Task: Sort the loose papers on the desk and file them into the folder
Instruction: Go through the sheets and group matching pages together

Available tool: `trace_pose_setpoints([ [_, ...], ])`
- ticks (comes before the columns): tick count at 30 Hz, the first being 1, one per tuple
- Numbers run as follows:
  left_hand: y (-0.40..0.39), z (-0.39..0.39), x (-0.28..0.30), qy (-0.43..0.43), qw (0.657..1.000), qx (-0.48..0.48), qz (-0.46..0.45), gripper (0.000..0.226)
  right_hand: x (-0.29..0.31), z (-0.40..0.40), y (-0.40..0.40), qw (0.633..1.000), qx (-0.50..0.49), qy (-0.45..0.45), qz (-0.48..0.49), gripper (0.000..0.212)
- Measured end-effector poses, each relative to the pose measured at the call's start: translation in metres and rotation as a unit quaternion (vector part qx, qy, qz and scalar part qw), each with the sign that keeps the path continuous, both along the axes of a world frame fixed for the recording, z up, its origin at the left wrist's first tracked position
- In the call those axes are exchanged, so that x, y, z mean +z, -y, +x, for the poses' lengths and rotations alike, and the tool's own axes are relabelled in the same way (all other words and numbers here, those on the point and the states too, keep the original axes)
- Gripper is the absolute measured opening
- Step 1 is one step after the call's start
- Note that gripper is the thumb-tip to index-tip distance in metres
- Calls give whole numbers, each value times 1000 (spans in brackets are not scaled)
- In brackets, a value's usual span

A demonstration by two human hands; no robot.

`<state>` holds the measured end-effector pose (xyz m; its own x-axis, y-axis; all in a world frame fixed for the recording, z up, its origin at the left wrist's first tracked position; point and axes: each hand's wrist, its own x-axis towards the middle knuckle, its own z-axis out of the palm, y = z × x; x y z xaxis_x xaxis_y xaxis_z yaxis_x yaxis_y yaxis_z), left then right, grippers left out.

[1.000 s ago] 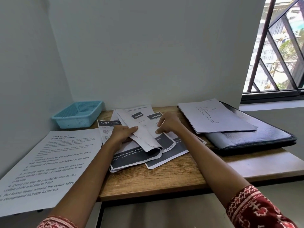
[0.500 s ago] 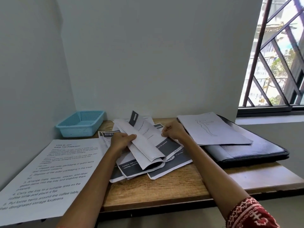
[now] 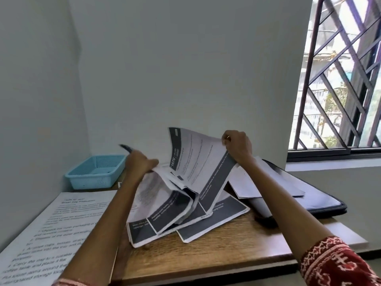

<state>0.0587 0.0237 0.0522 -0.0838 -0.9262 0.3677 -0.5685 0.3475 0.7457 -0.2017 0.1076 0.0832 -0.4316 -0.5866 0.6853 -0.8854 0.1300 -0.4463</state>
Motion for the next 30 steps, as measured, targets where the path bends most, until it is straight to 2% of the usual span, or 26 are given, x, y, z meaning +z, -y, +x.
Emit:
trace_pose_setpoints([
  [3, -7, -19, 41, 146, 988, 31, -45, 35, 2, -1, 0, 1000, -9, 21, -14, 23],
  [5, -17, -41, 43, 220, 973, 28, -59, 33, -1, 1, 1, 999, -19, 32, -19, 23],
  [10, -19, -82, -17, 283, 958, -40, -5, 32, -2, -7, -7, 998, -55, 39, -18, 26],
  [14, -19, -86, -48, 176, 979, -83, 63, 57, 4, -27, -19, 992, -89, 36, -81, 24],
  [18, -5, -66, -57, 100, 983, -110, 108, 46, 14, -33, -24, 972, -67, 100, -200, 20],
  [20, -1, -55, -59, 33, 982, -119, 146, 45, 17, -29, -23, 966, -47, 126, -221, 18],
  [26, 4, -20, -41, -56, 983, -101, 145, 35, 7, -11, -13, 981, 3, 139, -134, 16],
  [30, 1, -12, -26, -56, 988, -100, 105, 33, -7, 14, -9, 990, 37, 128, -55, 19],
])
